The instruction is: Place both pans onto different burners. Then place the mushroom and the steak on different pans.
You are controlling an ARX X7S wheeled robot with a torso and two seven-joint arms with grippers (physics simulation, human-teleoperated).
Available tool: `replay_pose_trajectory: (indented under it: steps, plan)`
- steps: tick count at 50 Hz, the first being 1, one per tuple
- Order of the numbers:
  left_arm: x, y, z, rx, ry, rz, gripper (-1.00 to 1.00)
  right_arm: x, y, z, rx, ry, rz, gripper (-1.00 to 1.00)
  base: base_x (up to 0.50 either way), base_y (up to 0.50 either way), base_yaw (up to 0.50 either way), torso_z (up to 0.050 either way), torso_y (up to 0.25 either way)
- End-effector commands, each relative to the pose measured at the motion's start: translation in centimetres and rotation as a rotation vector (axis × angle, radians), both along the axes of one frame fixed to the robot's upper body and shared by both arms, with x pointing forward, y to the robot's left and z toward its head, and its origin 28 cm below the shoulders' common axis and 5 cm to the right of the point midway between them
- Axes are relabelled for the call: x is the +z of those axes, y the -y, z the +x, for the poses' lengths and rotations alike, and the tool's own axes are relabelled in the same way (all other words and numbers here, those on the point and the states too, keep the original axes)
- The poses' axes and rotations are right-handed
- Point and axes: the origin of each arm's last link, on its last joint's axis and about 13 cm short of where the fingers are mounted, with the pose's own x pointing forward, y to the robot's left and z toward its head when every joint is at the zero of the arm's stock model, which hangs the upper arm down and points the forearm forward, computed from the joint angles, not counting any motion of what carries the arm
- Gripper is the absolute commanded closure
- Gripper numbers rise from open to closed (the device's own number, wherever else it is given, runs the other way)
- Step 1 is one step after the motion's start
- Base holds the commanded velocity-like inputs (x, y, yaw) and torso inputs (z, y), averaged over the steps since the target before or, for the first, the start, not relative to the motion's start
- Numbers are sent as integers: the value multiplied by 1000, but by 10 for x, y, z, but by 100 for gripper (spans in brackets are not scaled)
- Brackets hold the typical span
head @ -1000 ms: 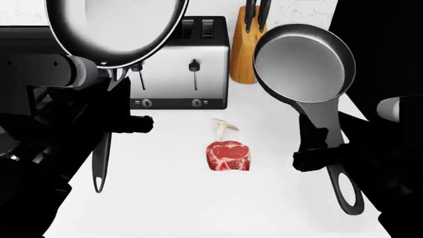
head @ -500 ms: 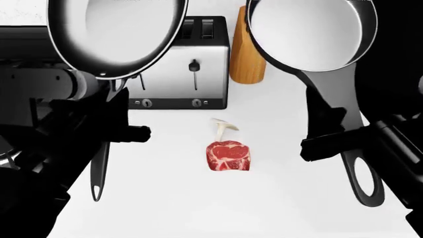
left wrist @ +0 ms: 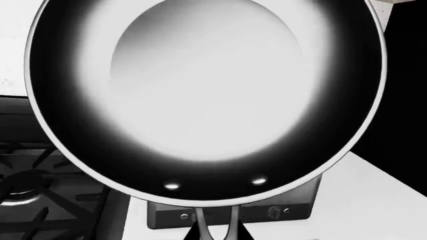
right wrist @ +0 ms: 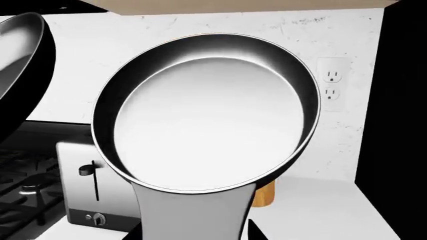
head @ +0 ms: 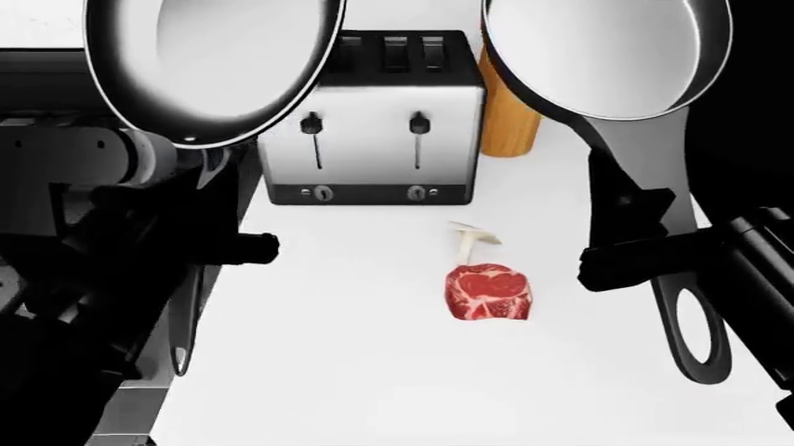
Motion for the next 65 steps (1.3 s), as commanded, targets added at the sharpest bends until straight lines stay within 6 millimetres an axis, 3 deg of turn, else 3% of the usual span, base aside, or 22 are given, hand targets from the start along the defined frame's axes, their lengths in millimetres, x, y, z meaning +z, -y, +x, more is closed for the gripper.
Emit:
replay_pose_trajectory:
  steps: [1, 65]
  plan:
    - [6, -3, 2, 30, 45, -15, 100, 7, 3, 1, -18, 59, 14, 100, 0, 500, 0, 0, 0]
    - [6, -2, 6, 23, 44, -19, 100, 7, 5, 1, -23, 69, 16, 100, 0, 500, 0, 1, 3]
